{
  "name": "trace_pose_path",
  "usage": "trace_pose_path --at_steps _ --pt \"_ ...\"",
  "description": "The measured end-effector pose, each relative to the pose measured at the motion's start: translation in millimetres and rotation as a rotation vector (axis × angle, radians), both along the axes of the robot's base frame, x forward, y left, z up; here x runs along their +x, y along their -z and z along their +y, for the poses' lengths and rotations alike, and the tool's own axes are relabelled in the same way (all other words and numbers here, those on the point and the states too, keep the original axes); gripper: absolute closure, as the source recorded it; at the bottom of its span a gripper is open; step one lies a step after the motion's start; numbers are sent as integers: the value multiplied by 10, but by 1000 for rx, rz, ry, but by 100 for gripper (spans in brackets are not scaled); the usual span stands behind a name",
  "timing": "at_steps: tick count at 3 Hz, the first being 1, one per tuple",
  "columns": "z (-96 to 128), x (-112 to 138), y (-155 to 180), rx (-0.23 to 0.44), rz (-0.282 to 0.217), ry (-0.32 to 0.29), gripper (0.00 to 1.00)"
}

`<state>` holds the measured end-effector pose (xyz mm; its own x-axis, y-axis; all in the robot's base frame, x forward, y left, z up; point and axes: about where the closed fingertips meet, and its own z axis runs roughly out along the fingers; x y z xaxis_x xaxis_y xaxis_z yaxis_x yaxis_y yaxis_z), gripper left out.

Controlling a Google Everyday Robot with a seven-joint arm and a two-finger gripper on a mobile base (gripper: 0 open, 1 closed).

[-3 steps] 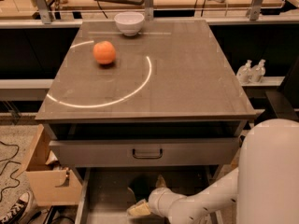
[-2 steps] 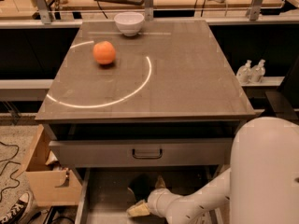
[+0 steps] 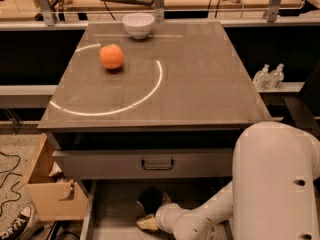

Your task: Pick sponge from middle drawer and place on counter

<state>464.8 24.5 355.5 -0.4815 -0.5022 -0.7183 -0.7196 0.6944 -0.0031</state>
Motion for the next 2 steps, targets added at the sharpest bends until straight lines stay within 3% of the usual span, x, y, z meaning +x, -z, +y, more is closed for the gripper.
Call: trace_pose_path --at_steps 2 --pt "15 4 -4 3 0 -1 65"
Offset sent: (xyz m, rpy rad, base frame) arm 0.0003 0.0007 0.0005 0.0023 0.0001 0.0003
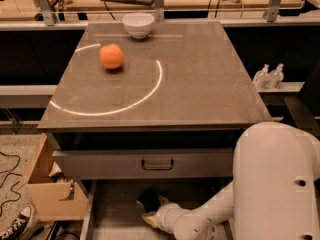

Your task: Pick sponge from middle drawer and place on counter

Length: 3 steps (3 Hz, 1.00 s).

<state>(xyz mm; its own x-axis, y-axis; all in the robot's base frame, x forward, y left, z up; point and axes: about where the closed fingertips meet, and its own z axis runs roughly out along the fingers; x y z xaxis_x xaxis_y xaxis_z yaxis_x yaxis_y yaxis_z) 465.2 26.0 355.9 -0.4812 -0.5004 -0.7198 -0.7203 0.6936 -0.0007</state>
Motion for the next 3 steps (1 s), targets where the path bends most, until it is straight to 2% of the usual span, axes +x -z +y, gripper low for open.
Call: trace_pose_path --at_steps 1,2,3 --pt "8 1 1 1 0 -1 88" --pt "16 2 2 1 0 -2 100" --pt "21 0 -11 12 2 -16 100"
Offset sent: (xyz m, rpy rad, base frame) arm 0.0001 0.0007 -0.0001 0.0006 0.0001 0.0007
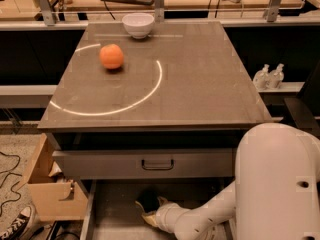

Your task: Pick sponge from middle drawer and place on counter

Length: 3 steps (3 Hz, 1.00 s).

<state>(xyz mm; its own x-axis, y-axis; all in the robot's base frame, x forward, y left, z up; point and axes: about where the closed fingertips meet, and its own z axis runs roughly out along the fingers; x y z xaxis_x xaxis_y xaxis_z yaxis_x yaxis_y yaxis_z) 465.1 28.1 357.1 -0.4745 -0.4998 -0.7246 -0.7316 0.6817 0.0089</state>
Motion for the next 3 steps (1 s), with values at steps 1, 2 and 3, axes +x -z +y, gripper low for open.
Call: trace_pose_path --at_steps 1,2,3 --pt "-44 -123 -212 -1 -13 -76 100" --pt "-147 -295 -505 -36 -32 -166 100" --pt "-286 -423 -883 -56 -60 -240 100"
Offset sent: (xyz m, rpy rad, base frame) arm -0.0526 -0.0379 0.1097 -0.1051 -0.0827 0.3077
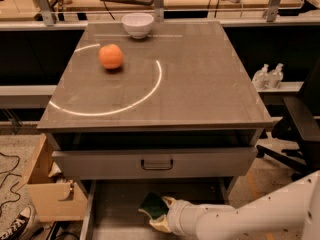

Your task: Pick sponge from middle drawer and place on counter

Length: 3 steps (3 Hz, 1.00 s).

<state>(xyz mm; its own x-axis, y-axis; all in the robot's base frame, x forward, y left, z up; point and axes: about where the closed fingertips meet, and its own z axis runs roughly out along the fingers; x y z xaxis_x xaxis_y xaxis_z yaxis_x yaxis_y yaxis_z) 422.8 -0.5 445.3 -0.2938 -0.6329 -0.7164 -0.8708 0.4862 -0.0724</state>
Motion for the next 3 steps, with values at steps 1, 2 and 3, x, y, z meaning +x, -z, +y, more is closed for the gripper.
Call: trace_pose_path --at_steps 1,2,3 --pt "-80 -116 -281 3 0 -40 100" --pt "-103 -242 -426 2 -3 -64 100" --pt "-137 -331 -549 -11 -11 -80 100"
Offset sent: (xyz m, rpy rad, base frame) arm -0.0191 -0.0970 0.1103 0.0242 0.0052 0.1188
